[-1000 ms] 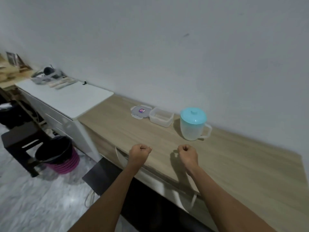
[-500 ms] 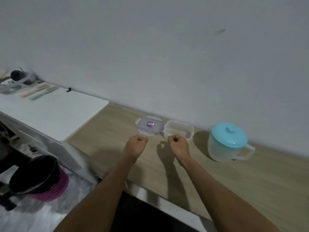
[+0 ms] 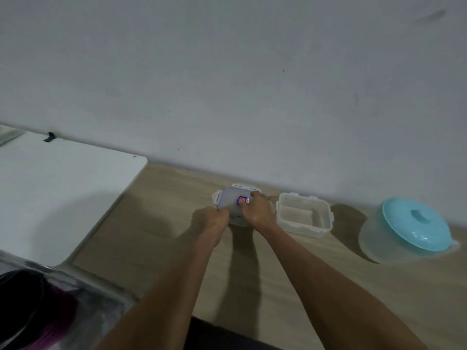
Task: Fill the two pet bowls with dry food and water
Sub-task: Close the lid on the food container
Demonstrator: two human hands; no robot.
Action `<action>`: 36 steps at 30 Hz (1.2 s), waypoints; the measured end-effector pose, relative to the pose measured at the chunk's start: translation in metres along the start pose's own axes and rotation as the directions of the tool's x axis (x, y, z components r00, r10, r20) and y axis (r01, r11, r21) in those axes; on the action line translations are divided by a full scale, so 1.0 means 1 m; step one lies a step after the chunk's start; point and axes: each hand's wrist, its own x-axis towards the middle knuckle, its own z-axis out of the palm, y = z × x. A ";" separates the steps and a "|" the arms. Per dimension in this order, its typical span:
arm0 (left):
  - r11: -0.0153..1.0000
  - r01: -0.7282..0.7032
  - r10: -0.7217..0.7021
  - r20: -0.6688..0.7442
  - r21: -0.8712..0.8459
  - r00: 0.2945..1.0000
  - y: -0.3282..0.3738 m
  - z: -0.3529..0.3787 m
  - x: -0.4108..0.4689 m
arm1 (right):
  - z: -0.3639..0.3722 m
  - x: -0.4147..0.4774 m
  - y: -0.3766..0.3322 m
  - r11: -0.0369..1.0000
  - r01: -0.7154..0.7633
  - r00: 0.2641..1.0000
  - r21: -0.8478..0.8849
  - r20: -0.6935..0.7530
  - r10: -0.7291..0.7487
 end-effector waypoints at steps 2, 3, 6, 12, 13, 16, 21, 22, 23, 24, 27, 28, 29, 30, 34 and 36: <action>1.000 0.009 -0.009 -0.009 -0.030 1.000 -0.001 0.005 0.010 | 0.008 0.017 0.001 0.995 -0.004 1.000 -0.102 0.004 0.004; 0.999 0.015 -0.015 -0.011 -0.039 1.000 -0.002 0.007 0.012 | 0.012 0.024 0.003 0.989 -0.011 1.000 -0.147 -0.001 0.011; 0.995 0.012 -0.013 -0.014 -0.101 1.000 -0.007 0.009 0.017 | 0.015 0.038 0.009 0.968 -0.106 0.994 -0.226 -0.013 0.105; 0.966 0.084 -0.081 0.023 -0.242 0.996 -0.008 0.012 0.030 | 0.020 0.050 0.010 0.941 -0.106 0.994 -0.321 -0.039 0.098; 0.959 0.103 -0.099 0.029 -0.264 0.995 -0.009 0.013 0.033 | 0.021 0.050 0.008 0.942 -0.100 0.995 -0.319 -0.039 0.092; 0.930 0.159 -0.157 0.033 -0.332 0.987 -0.015 0.012 0.045 | 0.023 0.050 0.005 0.960 -0.115 0.993 -0.255 -0.024 0.113; 0.890 0.148 -0.182 -0.038 -0.431 0.983 -0.008 0.001 0.045 | 0.013 0.050 -0.008 0.972 -0.030 1.000 -0.234 -0.005 0.030; 0.885 0.116 -0.160 -0.061 -0.450 0.985 -0.003 0.000 0.042 | 0.007 0.049 -0.013 0.972 -0.008 1.000 -0.233 -0.011 0.006; 0.881 0.086 -0.139 -0.081 -0.465 0.987 0.004 -0.001 0.038 | 0.000 0.049 -0.016 0.972 0.012 0.999 -0.233 -0.027 -0.019; 0.880 0.050 -0.112 -0.104 -0.473 0.988 0.011 0.000 0.034 | -0.007 0.050 -0.019 0.972 0.029 0.998 -0.233 -0.045 -0.040; 0.879 -0.042 -0.025 -0.135 -0.475 0.990 0.030 0.019 0.037 | -0.039 0.051 -0.021 0.974 0.040 0.994 -0.223 -0.092 -0.062; 0.878 -0.058 -0.007 -0.134 -0.475 0.991 0.033 0.031 0.044 | -0.053 0.051 -0.019 0.976 0.035 0.992 -0.217 -0.108 -0.060; 0.880 -0.065 0.004 -0.131 -0.471 0.991 0.035 0.044 0.048 | -0.067 0.050 -0.015 0.976 0.032 0.990 -0.213 -0.124 -0.059; 0.885 -0.066 0.014 -0.115 -0.462 0.993 0.039 0.055 0.046 | -0.081 0.050 -0.010 0.977 0.026 0.988 -0.212 -0.140 -0.057; 0.915 -0.083 0.074 -0.038 -0.394 0.997 0.060 0.093 -0.004 | -0.127 0.045 0.027 0.979 -0.016 0.980 -0.202 -0.196 -0.024; 0.923 -0.093 0.095 -0.011 -0.374 0.995 0.056 0.117 -0.016 | -0.140 0.040 0.049 0.980 -0.045 0.979 -0.194 -0.204 0.005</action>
